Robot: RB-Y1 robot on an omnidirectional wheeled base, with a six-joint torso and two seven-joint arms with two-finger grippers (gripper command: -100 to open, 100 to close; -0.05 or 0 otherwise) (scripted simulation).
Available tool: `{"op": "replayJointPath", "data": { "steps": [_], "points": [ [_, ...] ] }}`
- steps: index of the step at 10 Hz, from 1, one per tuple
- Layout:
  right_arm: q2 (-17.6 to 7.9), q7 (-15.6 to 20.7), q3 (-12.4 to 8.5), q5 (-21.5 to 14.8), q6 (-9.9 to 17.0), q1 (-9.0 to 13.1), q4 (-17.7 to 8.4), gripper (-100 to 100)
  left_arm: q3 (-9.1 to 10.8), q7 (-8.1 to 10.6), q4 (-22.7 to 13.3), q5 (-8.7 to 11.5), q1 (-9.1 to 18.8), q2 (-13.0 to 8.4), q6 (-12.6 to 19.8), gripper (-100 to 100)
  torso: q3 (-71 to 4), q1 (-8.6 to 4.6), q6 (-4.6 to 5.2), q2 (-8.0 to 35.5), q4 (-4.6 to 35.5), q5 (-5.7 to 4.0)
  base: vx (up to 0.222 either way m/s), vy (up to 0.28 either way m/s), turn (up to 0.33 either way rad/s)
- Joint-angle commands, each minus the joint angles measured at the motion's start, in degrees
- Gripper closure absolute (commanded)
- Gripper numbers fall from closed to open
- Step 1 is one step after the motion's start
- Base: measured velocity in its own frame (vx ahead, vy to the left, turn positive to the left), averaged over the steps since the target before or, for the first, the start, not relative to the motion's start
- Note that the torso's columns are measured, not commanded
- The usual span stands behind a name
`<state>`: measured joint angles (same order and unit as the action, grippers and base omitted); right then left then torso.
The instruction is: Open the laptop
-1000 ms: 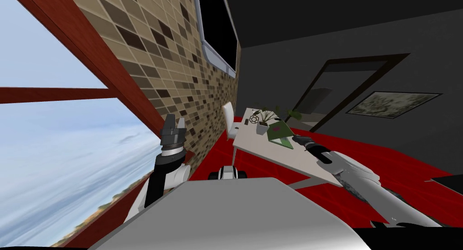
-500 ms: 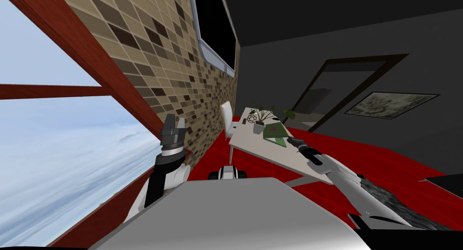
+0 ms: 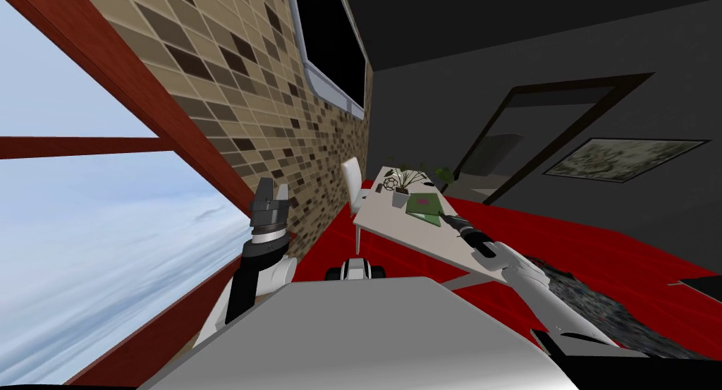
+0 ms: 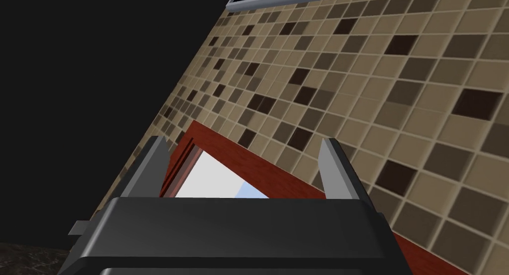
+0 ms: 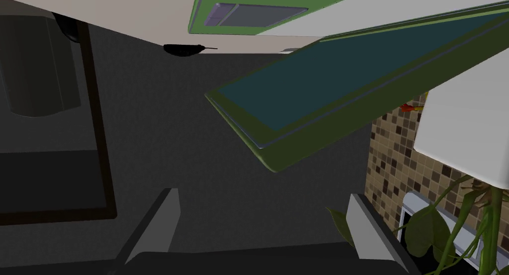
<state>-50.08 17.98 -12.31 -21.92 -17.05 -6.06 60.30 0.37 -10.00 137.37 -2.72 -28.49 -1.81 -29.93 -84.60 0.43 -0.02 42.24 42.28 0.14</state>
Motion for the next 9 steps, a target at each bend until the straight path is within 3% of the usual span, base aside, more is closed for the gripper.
{"op": "replayJointPath", "data": {
  "steps": [1, 5, 6, 7, 9],
  "points": [
    [-3.1, -2.5, 0.6, 0.7, 0.2, 0.0, -0.6, -100, 0.00, 0.00, 0.0, 0.0, 0.0, 0.0, 0.0, 0, 0.0, -0.13, 0.00, 0.0, 0.0, -0.04, -0.011, 0.058, 0.028],
    [-8.1, -6.8, 1.6, 2.0, 1.3, -1.1, 0.0, -100, 0.00, 0.00, 0.0, 0.0, 0.0, 0.0, 0.0, 0, 0.0, -0.49, 0.02, 0.1, 0.0, -0.17, -0.019, 0.033, 0.037],
    [-7.6, -6.1, 1.7, 1.8, 1.2, -0.7, -0.3, -100, 0.00, 0.00, 0.0, 0.0, 0.0, 0.0, 0.0, 0, 0.0, -0.47, 0.03, 0.1, 0.0, -0.15, -0.009, 0.009, 0.002],
    [-7.7, -6.4, 1.7, 1.9, 1.3, -0.7, -0.2, 0, 0.00, 0.00, 0.0, 0.0, 0.0, 0.0, 0.0, 0, 0.0, -0.49, 0.02, 0.0, 0.0, -0.17, 0.000, 0.000, 0.000],
    [-7.7, -6.4, 1.7, 1.9, 1.3, -0.7, -0.2, 0, 0.01, 0.00, 0.0, 0.0, 0.0, 0.0, 0.0, 0, 0.0, -0.46, 0.01, 0.0, 0.0, -0.16, 0.000, 0.000, 0.000]
  ]
}}
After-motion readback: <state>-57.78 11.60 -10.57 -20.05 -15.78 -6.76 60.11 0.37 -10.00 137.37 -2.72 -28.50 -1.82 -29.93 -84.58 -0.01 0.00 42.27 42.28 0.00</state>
